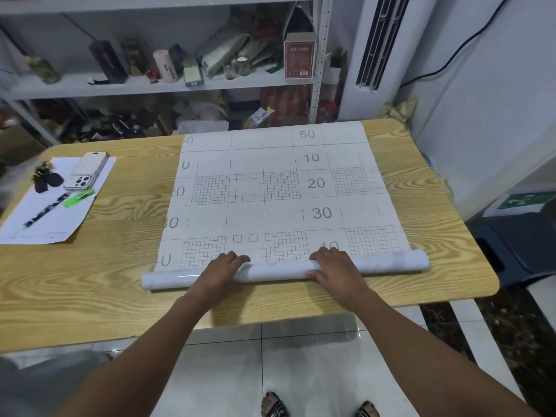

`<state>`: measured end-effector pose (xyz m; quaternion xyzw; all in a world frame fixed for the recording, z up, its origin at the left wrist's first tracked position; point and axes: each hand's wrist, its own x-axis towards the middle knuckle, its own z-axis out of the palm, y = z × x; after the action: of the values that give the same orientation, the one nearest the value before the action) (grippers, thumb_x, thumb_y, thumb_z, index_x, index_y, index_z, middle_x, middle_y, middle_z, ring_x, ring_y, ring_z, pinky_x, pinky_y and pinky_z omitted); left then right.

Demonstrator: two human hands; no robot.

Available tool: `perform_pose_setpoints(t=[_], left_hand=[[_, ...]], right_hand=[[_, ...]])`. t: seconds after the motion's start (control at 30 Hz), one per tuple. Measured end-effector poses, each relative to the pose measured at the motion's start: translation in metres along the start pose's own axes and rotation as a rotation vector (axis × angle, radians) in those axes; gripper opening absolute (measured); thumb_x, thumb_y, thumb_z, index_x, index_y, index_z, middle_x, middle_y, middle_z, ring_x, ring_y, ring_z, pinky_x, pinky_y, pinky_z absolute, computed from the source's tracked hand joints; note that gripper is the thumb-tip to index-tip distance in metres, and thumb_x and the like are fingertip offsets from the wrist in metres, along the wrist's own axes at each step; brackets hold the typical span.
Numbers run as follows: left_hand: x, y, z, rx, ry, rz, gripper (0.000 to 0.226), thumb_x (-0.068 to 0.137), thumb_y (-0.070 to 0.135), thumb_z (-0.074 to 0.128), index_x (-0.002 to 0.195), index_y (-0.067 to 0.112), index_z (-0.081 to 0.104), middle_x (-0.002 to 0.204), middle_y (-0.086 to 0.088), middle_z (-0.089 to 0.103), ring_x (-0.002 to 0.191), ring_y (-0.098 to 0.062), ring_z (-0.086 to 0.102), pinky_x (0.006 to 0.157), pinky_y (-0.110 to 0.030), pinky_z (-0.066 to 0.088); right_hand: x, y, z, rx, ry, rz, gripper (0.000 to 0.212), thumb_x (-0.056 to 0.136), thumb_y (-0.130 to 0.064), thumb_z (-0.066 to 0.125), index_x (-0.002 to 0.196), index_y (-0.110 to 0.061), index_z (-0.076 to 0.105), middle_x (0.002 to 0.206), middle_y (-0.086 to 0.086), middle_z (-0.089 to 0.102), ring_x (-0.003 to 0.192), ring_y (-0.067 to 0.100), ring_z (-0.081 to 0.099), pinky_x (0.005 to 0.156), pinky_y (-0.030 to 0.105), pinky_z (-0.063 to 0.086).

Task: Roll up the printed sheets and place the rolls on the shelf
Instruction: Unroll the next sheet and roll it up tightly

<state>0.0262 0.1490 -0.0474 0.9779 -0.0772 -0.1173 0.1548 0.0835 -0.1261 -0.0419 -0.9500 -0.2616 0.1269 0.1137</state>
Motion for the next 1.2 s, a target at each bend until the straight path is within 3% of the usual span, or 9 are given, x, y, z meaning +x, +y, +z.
perform_pose_setpoints(t=[0.17, 0.33, 0.5, 0.6, 0.7, 0.8, 0.97, 1.1, 1.2], left_hand=[[-0.001, 0.002, -0.002, 0.038, 0.048, 0.028, 0.051, 0.079, 0.011, 0.063, 0.127, 0.013, 0.048, 0.115, -0.007, 0.056, 0.106, -0.029, 0.046, 0.081, -0.032, 0.031], [-0.002, 0.007, -0.007, 0.072, 0.000, -0.004, 0.052, 0.084, 0.017, 0.060, 0.132, 0.016, 0.040, 0.120, -0.003, 0.056, 0.108, -0.024, 0.042, 0.081, -0.030, 0.029], [-0.004, 0.012, -0.012, 0.001, -0.038, -0.056, 0.047, 0.087, 0.023, 0.058, 0.130, 0.017, 0.042, 0.111, -0.010, 0.057, 0.104, -0.024, 0.044, 0.079, -0.029, 0.033], [-0.005, 0.011, -0.011, -0.023, -0.050, -0.050, 0.039, 0.087, 0.024, 0.057, 0.125, 0.018, 0.048, 0.104, -0.010, 0.058, 0.095, -0.021, 0.043, 0.074, -0.027, 0.032], [-0.007, 0.005, -0.008, -0.074, -0.014, 0.017, 0.036, 0.085, 0.026, 0.062, 0.118, 0.013, 0.054, 0.106, -0.009, 0.060, 0.094, -0.024, 0.048, 0.080, -0.032, 0.040], [-0.008, -0.004, -0.003, -0.100, 0.015, 0.082, 0.039, 0.081, 0.026, 0.063, 0.114, 0.007, 0.060, 0.111, -0.012, 0.050, 0.083, -0.026, 0.053, 0.076, -0.029, 0.042], [-0.007, -0.004, -0.001, -0.017, 0.039, 0.090, 0.038, 0.073, 0.029, 0.061, 0.103, 0.008, 0.067, 0.086, -0.009, 0.060, 0.073, -0.029, 0.055, 0.064, -0.036, 0.044], [-0.006, -0.003, -0.003, -0.036, 0.030, 0.021, 0.040, 0.087, 0.026, 0.059, 0.123, 0.012, 0.054, 0.110, -0.007, 0.058, 0.099, -0.027, 0.052, 0.079, -0.030, 0.034], [-0.006, -0.003, -0.003, -0.107, 0.017, -0.030, 0.046, 0.089, 0.023, 0.058, 0.131, 0.014, 0.044, 0.115, -0.005, 0.058, 0.105, -0.025, 0.050, 0.086, -0.031, 0.034]], right_hand=[[-0.003, 0.001, 0.003, -0.016, 0.029, 0.000, 0.037, 0.096, -0.040, 0.043, 0.123, -0.017, 0.052, 0.124, 0.000, 0.048, 0.111, 0.022, 0.043, 0.095, 0.034, 0.032], [-0.004, 0.003, 0.006, -0.037, 0.034, 0.023, 0.043, 0.096, -0.047, 0.038, 0.127, -0.020, 0.051, 0.129, -0.001, 0.045, 0.119, 0.023, 0.037, 0.099, 0.033, 0.028], [-0.009, 0.003, 0.007, -0.076, 0.028, 0.023, 0.082, 0.074, -0.069, 0.009, 0.128, -0.021, 0.047, 0.123, 0.000, 0.047, 0.112, 0.023, 0.041, 0.095, 0.035, 0.031], [-0.009, 0.003, 0.007, -0.059, 0.043, 0.037, 0.083, 0.072, -0.072, 0.013, 0.127, -0.019, 0.047, 0.121, 0.000, 0.050, 0.109, 0.023, 0.044, 0.094, 0.035, 0.033], [-0.008, 0.003, 0.006, -0.055, 0.024, 0.042, 0.081, 0.073, -0.074, 0.018, 0.125, -0.019, 0.048, 0.119, -0.001, 0.051, 0.107, 0.022, 0.045, 0.093, 0.034, 0.033], [-0.009, 0.004, 0.006, -0.038, 0.017, 0.038, 0.066, 0.080, -0.069, 0.037, 0.120, -0.019, 0.050, 0.116, -0.001, 0.052, 0.105, 0.022, 0.045, 0.092, 0.034, 0.033], [-0.009, 0.002, 0.007, -0.053, 0.045, 0.022, 0.076, 0.074, -0.074, 0.019, 0.115, -0.020, 0.054, 0.109, -0.002, 0.054, 0.098, 0.021, 0.048, 0.088, 0.033, 0.035], [-0.009, 0.001, 0.007, -0.069, 0.048, 0.020, 0.078, 0.074, -0.073, 0.016, 0.117, -0.020, 0.054, 0.110, -0.002, 0.054, 0.100, 0.020, 0.049, 0.089, 0.033, 0.035], [-0.009, 0.000, 0.006, -0.094, 0.045, 0.017, 0.080, 0.074, -0.073, 0.015, 0.119, -0.021, 0.054, 0.113, -0.002, 0.054, 0.102, 0.020, 0.048, 0.089, 0.033, 0.036]])
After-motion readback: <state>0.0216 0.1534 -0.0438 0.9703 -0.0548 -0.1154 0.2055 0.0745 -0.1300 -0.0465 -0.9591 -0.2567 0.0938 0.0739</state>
